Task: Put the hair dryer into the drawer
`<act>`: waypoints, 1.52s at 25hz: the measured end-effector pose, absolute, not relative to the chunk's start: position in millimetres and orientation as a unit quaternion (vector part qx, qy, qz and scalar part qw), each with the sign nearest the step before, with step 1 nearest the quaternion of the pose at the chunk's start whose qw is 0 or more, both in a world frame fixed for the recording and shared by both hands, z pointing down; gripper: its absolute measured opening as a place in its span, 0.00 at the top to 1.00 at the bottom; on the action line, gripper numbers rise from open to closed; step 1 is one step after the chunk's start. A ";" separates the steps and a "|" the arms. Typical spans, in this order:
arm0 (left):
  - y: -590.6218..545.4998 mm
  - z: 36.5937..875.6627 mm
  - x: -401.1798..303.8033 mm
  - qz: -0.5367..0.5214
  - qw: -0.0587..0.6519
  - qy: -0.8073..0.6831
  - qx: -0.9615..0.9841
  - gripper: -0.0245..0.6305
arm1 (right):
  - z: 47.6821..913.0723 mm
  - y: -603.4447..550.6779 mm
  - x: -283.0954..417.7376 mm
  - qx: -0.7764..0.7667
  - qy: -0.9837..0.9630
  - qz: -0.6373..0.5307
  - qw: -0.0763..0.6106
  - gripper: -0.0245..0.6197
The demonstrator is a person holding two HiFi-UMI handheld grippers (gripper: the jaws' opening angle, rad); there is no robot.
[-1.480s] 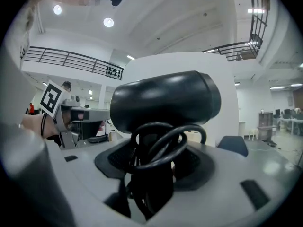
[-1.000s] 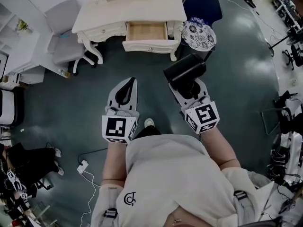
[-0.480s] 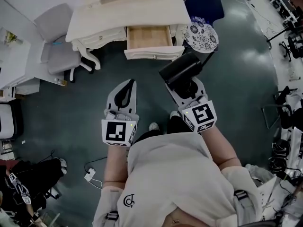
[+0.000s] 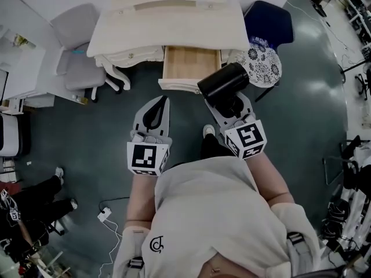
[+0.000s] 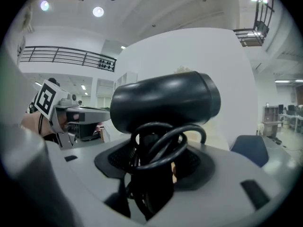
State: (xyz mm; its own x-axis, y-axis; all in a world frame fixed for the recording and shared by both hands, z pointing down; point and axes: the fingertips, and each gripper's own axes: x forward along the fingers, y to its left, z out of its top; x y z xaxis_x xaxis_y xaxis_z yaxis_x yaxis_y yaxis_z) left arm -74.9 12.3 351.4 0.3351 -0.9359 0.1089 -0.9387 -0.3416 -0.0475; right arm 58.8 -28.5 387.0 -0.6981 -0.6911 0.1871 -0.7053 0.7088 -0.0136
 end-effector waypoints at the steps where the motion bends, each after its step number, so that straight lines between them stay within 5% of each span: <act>1: -0.8 351.0 -71.9 0.060 0.010 -0.576 0.815 0.94 | 387.4 -43.1 60.1 0.374 -0.923 0.043 0.085 0.57; 20: -159.7 364.1 -93.0 0.020 0.009 -0.631 0.775 0.94 | 441.2 -205.4 20.1 0.252 -0.953 0.041 0.160 0.57; 38: -212.2 433.4 -154.1 -0.006 0.087 -0.561 0.823 0.94 | 632.6 -232.6 -58.7 0.121 -0.909 0.045 0.397 0.57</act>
